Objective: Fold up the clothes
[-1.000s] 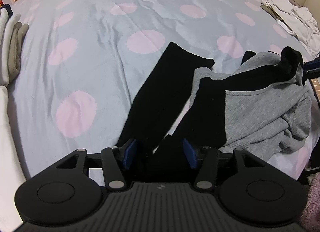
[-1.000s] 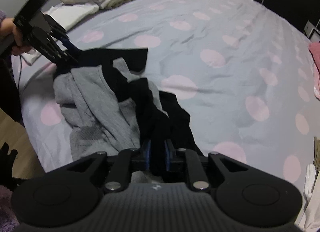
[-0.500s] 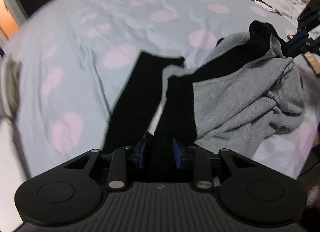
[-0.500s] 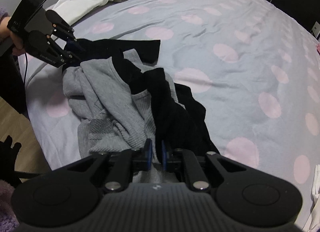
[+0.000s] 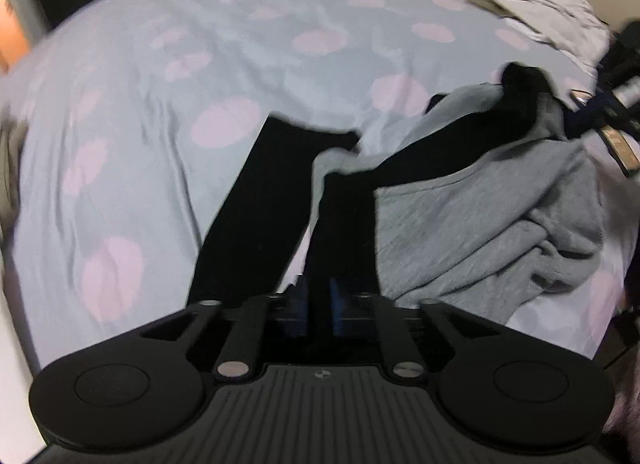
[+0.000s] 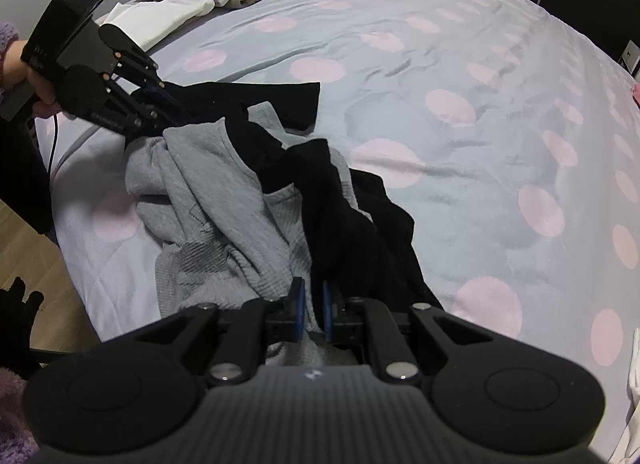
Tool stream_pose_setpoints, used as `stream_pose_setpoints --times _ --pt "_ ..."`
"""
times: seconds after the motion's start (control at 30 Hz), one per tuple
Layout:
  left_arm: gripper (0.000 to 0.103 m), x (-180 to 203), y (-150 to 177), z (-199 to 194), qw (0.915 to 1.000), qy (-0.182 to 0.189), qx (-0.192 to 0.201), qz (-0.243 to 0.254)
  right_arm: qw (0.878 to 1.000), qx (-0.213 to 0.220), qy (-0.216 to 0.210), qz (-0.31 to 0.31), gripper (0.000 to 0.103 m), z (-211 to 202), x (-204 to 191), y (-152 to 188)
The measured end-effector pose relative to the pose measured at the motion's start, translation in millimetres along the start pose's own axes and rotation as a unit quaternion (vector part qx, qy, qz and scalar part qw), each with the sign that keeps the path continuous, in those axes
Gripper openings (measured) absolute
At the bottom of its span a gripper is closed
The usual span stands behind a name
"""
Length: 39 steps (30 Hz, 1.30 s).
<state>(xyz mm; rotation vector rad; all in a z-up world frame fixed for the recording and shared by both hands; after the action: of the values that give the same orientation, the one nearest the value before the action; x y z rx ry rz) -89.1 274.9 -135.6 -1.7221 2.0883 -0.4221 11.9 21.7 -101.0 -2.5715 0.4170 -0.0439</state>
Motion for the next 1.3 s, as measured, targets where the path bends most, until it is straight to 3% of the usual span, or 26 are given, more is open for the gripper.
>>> stream_pose_setpoints --times 0.1,0.2,0.3,0.43,0.53,0.7,0.87,0.97,1.07,1.2,1.3 --pt "0.003 -3 -6 -24 0.9988 -0.007 0.043 -0.022 0.999 0.027 0.02 0.015 0.003 -10 6 -2" --pt "0.003 -19 -11 -53 0.992 -0.03 0.096 -0.076 0.996 0.069 0.049 0.039 0.002 -26 18 -7" --pt "0.002 -30 -11 -69 0.9872 -0.045 0.11 -0.107 0.992 0.094 0.061 0.063 0.002 -37 27 -12" --pt "0.002 -32 2 -67 0.9877 -0.069 0.062 -0.126 0.994 0.092 0.028 0.059 0.002 -43 20 -13" --pt "0.002 -31 15 -50 0.9892 -0.079 0.011 -0.123 0.997 0.07 -0.021 0.024 0.002 -38 1 -4" --pt "0.002 -25 31 -35 0.9907 -0.077 -0.027 -0.109 0.997 0.019 -0.059 -0.046 0.002 -18 -31 14" --pt "0.002 -22 32 -33 0.9911 -0.078 -0.03 -0.103 0.996 0.031 -0.039 -0.071 0.008 -24 -36 15" --pt "0.002 -22 32 -30 0.9912 -0.078 -0.034 -0.102 0.995 0.05 -0.005 -0.091 0.026 -33 -33 14" --pt "0.002 -21 31 -28 0.9912 -0.077 -0.037 -0.101 0.989 0.051 0.01 -0.135 0.028 -35 -39 18" --pt "0.002 -22 30 -25 0.9914 -0.074 -0.04 -0.101 0.979 0.049 0.025 -0.198 0.028 -30 -54 26" --pt "0.002 -22 30 -24 0.9915 -0.073 -0.041 -0.1 0.962 0.044 0.047 -0.266 0.033 -20 -67 34"
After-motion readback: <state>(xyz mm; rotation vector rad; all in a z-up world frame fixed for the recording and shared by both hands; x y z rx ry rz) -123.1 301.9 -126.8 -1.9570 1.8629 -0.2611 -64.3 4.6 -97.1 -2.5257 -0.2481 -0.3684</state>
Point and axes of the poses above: each gripper's, at about its wrist camera, not at the fingertips, and z roughly the way its jaws point, x to its right, y to its underside, the point moved 3 cm from there along z, roughly the way its jaws point, and after that the axes turned 7 degrees about z, right-handed, at the moved point
